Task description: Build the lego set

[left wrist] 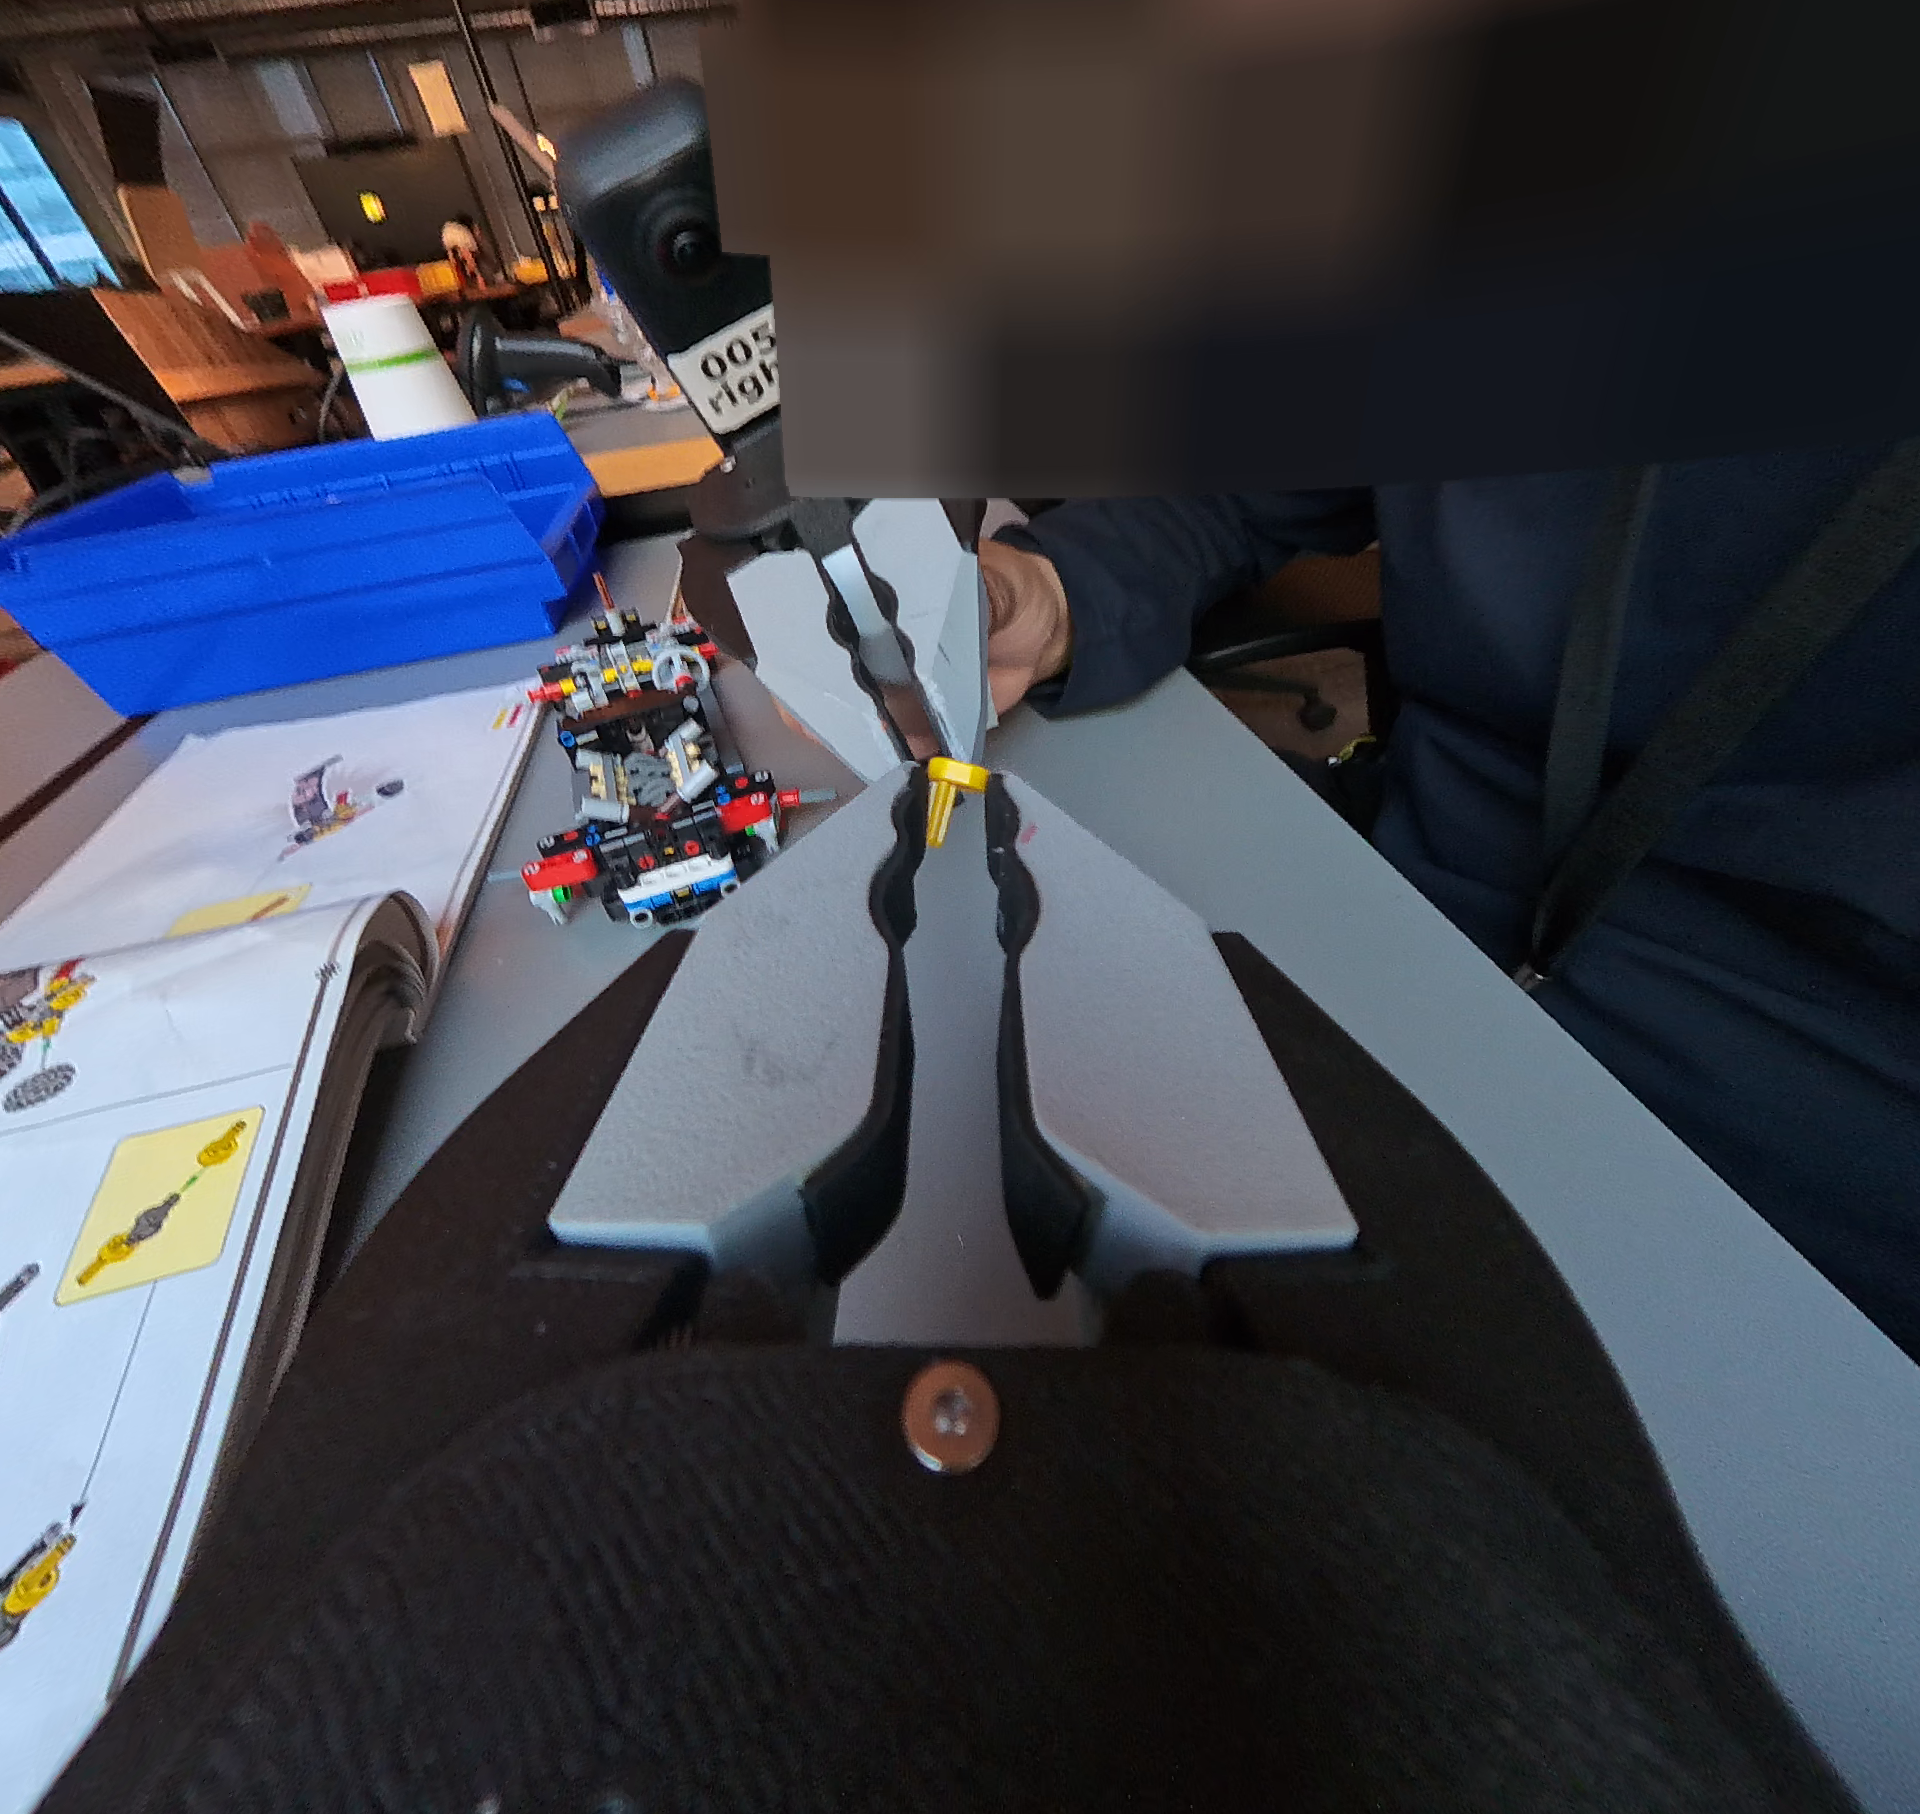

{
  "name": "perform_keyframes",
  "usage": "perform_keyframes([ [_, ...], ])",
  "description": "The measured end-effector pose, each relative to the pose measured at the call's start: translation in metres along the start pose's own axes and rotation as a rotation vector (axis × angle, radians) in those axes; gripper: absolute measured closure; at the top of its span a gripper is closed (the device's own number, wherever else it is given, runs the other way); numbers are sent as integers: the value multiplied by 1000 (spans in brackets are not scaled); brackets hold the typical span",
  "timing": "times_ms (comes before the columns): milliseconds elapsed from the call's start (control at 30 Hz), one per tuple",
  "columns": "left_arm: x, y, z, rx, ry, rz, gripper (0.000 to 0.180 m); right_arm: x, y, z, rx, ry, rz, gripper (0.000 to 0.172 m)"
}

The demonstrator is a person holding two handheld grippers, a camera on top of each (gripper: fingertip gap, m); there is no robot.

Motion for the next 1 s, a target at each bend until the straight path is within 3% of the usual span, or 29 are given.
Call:
perform_keyframes([
  [400,-25,-4,8,6,-208,-113,173,-8,14,2,-76,-68,26,168],
  [1000,-52,-3,13,60,-484,-46,173,-25,27,10,-172,-191,16,168],
])
Point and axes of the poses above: each gripper's, where its closed fingertips meet, z out along the fingers, x out of its top, y = z × x across the jaws, the point moved 5 cm from there along -z, back along the fingers, and after that the axes turned 12 degrees about z, right-handed, at the moved point
